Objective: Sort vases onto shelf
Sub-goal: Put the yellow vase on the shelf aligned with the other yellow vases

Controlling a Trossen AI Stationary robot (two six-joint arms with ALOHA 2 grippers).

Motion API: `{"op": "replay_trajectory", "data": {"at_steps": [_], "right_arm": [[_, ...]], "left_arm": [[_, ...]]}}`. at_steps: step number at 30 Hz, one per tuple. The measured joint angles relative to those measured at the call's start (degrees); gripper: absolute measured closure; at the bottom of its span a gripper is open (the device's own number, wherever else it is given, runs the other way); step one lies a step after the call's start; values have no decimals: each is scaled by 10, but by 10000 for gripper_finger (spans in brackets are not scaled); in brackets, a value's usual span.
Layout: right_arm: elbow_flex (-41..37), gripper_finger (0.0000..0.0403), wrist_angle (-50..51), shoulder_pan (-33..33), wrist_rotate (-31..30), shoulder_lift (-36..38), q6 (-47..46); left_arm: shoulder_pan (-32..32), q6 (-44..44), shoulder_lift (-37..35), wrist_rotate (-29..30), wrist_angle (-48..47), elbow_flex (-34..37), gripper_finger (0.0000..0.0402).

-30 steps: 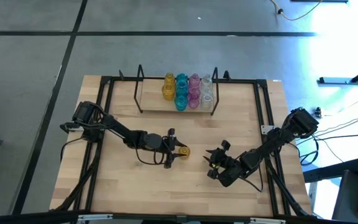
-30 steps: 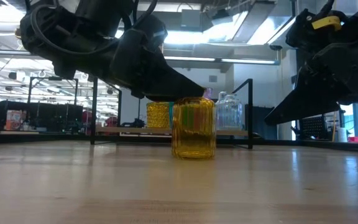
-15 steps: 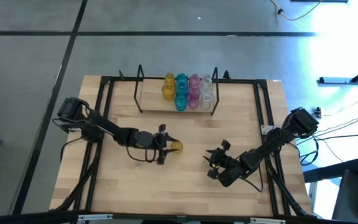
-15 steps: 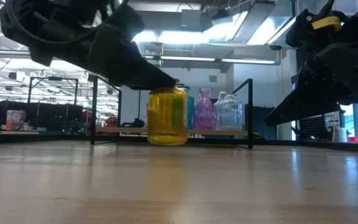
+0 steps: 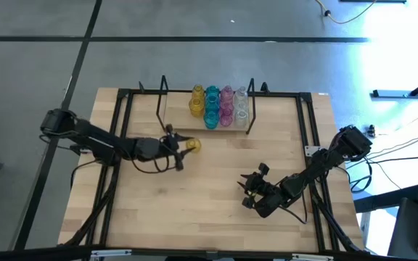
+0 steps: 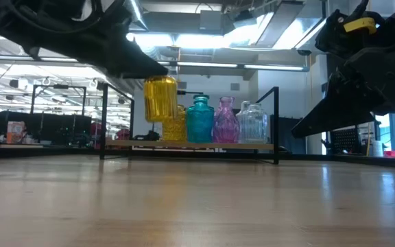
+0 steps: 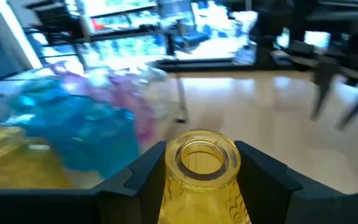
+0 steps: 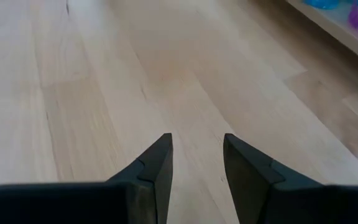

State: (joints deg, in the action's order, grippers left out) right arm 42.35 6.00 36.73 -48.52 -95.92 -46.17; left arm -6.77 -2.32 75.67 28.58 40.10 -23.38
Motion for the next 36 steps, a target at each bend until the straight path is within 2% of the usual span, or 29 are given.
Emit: {"op": "replay_trajectory", "data": {"at_steps": [6,12,18,36], "right_arm": [[0,276,0,0,0,0,0],[0,276,0,0,-4,0,0],[0,276,0,0,-4,0,0],[0,276,0,0,-4,0,0]], "left_arm": [[49,-24,-24,3,-5,0,231],[112,-9,-24,1,-9,0,231],[165,17,-22,-54,-5,0,231],[246,19,98,-88,122,0,231]]}}
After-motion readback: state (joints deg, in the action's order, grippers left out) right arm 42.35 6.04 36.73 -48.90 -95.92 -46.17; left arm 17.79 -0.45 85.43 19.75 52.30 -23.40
